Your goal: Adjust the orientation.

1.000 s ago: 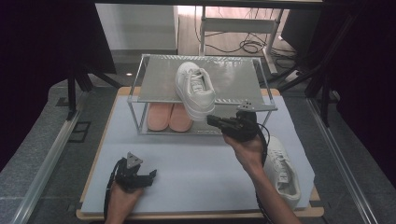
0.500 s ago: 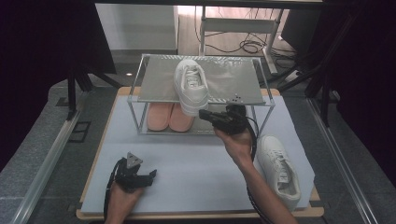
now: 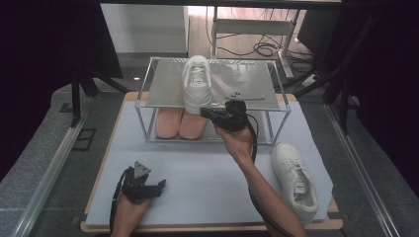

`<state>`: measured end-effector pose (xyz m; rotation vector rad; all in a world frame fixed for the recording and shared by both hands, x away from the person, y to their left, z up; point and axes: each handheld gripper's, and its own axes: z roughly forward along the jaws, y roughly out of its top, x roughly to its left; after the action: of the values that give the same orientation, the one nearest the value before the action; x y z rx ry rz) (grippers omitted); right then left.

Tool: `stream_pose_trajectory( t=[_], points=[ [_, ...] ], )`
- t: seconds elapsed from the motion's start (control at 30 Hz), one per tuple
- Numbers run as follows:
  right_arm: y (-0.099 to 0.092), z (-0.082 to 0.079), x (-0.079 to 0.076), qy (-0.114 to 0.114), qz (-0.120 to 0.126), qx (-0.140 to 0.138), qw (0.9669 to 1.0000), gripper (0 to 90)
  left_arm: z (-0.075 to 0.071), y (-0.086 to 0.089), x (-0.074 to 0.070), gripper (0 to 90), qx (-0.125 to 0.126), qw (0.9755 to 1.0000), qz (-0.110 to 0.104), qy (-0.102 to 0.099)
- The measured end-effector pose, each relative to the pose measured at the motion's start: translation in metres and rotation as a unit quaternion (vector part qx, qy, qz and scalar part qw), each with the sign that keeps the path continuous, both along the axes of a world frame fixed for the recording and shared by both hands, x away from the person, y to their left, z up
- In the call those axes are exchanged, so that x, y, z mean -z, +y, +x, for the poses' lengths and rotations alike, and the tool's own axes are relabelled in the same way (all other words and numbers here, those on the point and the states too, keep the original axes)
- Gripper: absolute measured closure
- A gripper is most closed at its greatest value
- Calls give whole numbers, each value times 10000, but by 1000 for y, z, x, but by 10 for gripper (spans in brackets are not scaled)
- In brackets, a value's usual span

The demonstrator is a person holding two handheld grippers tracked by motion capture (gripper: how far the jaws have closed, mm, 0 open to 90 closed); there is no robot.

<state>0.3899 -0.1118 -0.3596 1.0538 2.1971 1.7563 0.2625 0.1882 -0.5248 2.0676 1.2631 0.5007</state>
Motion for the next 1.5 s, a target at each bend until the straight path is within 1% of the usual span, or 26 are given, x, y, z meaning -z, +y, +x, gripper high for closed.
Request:
stream_pose_trajectory(
  t=[0.23,0.33,0.47,0.53,0.63,0.7,0.73,0.93,1.0,1.13,1.2,1.33,1.43,1.47,1.5],
  points=[
    [11,4,1,-1,1,-32,10000,899,0,0,0,160,1,10000,1,-1],
    [21,7,1,-7,-45,-69,10000,900,0,0,0,161,1,10000,0,-1],
    [28,7,3,-90,-39,-44,9999,900,0,0,0,162,2,10000,3,-7],
    [27,7,3,-104,-33,-22,9999,900,0,0,0,162,3,10000,2,-9],
    [27,6,3,-154,-127,-23,9998,900,0,0,0,163,3,10000,5,-10],
    [26,5,2,-196,-160,60,9997,900,0,0,0,163,6,10000,5,-12],
    [26,5,2,-216,-214,131,9995,900,0,0,0,164,7,10000,7,-15],
    [10,9,2,-201,-202,329,9991,900,0,0,0,164,6,10000,3,-11],
    [6,10,2,-192,-187,356,9990,900,0,0,0,164,6,10000,4,-9],
    [10,9,3,-198,-177,373,9990,900,0,0,0,164,6,10000,3,-6],
    [14,10,3,-154,-147,297,9993,900,0,0,0,163,6,10000,2,-7],
    [21,10,3,-172,-192,250,9994,900,0,0,0,164,6,10000,1,-9],
    [18,10,2,-170,-259,206,9993,899,0,0,0,163,6,10000,-1,-7],
    [17,9,1,-181,-323,265,9990,897,0,0,0,164,5,10000,-4,-4],
    [15,8,1,-199,-326,269,9989,890,0,0,0,163,8,10000,2,-9]
  ],
)
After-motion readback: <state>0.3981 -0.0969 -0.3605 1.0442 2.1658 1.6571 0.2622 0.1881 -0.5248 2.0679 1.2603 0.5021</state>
